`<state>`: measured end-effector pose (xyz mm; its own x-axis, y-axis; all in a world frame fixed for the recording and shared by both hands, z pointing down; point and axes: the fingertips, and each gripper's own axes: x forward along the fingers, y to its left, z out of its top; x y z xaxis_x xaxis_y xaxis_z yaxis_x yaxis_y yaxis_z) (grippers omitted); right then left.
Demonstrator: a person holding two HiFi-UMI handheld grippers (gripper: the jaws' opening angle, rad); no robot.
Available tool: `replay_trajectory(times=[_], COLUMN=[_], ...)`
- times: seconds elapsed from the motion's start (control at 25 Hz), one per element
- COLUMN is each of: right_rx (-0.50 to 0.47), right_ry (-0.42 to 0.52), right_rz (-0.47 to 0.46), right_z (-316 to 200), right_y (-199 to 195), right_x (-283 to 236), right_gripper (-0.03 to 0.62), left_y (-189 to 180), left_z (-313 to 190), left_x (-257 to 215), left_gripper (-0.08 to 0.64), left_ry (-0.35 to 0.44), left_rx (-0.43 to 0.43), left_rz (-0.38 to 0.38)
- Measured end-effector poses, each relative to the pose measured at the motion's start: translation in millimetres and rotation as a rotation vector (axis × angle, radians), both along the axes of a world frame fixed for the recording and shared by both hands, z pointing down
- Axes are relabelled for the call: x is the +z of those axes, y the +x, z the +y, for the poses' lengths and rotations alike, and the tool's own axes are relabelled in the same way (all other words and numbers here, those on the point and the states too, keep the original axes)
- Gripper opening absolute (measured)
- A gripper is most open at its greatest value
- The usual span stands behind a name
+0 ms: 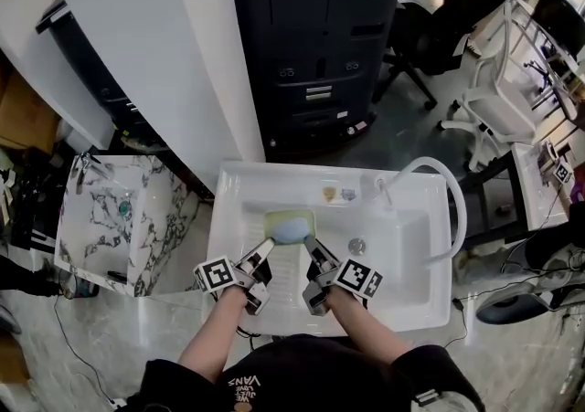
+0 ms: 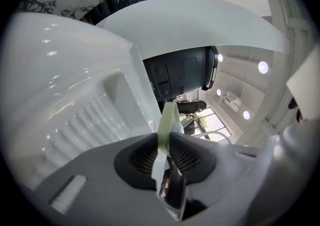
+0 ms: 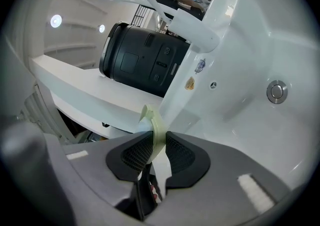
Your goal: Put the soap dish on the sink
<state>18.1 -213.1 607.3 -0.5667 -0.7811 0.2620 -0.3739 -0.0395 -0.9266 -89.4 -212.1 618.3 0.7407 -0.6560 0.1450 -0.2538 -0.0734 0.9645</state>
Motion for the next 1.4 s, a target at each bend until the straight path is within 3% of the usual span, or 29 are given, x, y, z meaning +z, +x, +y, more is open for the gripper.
replay_trajectory(times=[0.24, 1.4], right_rx=[0.008, 0.091], right_ry=[-0.02, -0.131], right_rz=[-0.002, -0.027], right_z=[-11.7, -60.6], right_y=[2.7, 20.5], right_x=[11.4, 59.7], right_gripper=[0.077, 0.078], left_y=[0.9, 18.4], left_z=[-10.9, -70.2], left_x=[13.5, 58.8], left_gripper=[0.115, 0.115], left_ry=[-0.047, -0.137], left_rx=[0.001, 0.031], left_rz=[-0.021, -0.037])
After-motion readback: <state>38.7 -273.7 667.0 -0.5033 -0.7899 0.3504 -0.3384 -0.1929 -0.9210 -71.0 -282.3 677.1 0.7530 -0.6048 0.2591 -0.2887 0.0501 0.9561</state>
